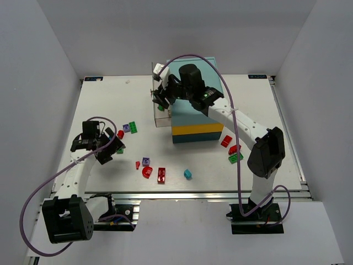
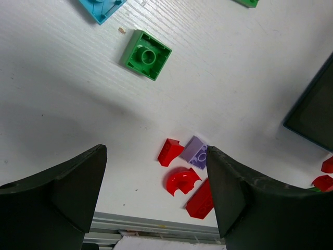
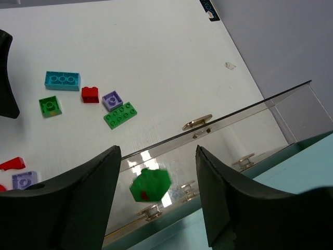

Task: Sort the legos into containers by color

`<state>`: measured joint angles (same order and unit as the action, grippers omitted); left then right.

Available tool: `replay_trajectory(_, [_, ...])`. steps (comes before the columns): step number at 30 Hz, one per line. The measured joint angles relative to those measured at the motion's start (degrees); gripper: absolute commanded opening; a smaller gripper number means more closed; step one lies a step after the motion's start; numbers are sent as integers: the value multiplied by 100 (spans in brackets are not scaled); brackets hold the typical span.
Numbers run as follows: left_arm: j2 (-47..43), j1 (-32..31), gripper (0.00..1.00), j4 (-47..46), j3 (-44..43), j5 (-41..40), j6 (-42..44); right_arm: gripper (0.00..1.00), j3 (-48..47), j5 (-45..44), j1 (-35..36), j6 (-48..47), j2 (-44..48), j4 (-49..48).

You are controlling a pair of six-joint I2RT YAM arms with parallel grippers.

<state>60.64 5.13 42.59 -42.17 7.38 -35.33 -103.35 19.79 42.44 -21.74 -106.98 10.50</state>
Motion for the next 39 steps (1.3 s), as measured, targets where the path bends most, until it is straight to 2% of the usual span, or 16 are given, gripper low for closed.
replay_trajectory(4, [197, 0, 87, -90, 0, -79, 17, 64, 109, -4, -4, 7, 11, -2])
replay_trajectory(7, [363, 0, 86, -157, 0, -131, 17, 56, 221, 9, -28, 35, 48, -9])
replay_trajectory(8, [415, 0, 86, -188, 0, -149, 13, 45, 289, 22, -35, 57, 92, -13])
replay_trajectory(10, [531, 0, 86, -256, -2, -199, -11, 32, 564, 133, -66, 107, 293, -118])
replay_trajectory(11, [590, 0, 85, -275, -7, -221, -31, 23, 802, 203, -87, 151, 481, -188])
replay_trajectory(14, [833, 0, 84, -334, -68, -319, -120, 13, 1757, 505, -216, 173, 1276, -717])
replay_trajectory(16, [1021, -13, 84, -407, -120, -402, -221, 18, 2511, 730, -326, 164, 2011, -1016])
replay_trajectory(17, [1128, -22, 84, -424, -151, -476, -275, 30, 2865, 831, -391, 144, 2387, -1241])
replay_trajectory(18, [1257, -28, 83, -455, -181, -542, -334, 37, 3132, 914, -457, 122, 2717, -1375])
replay_trajectory(20, [1550, -39, 82, -562, -238, -623, -424, 49, 3510, 1058, -557, 57, 3237, -1567])
replay_trajectory(21, [1687, -39, 81, -588, -271, -643, -457, 51, 3657, 1137, -595, 26, 3453, -1637])
replay_trajectory(27, [2621, -39, 77, -811, -664, -695, -542, 55, 4448, 1327, -743, -133, 4321, -1655])
replay_trajectory(32, [3042, -39, 61, -898, -920, -697, -538, 55, 4911, 1294, -811, -175, 4776, -1447])
replay_trajectory(37, [3108, -39, 52, -933, -955, -697, -505, 55, 5211, 1200, -885, -190, 5112, -1342])
replay_trajectory(39, [3108, -39, 43, -966, -955, -669, -507, 55, 5329, 1178, -909, -190, 5222, -1325])
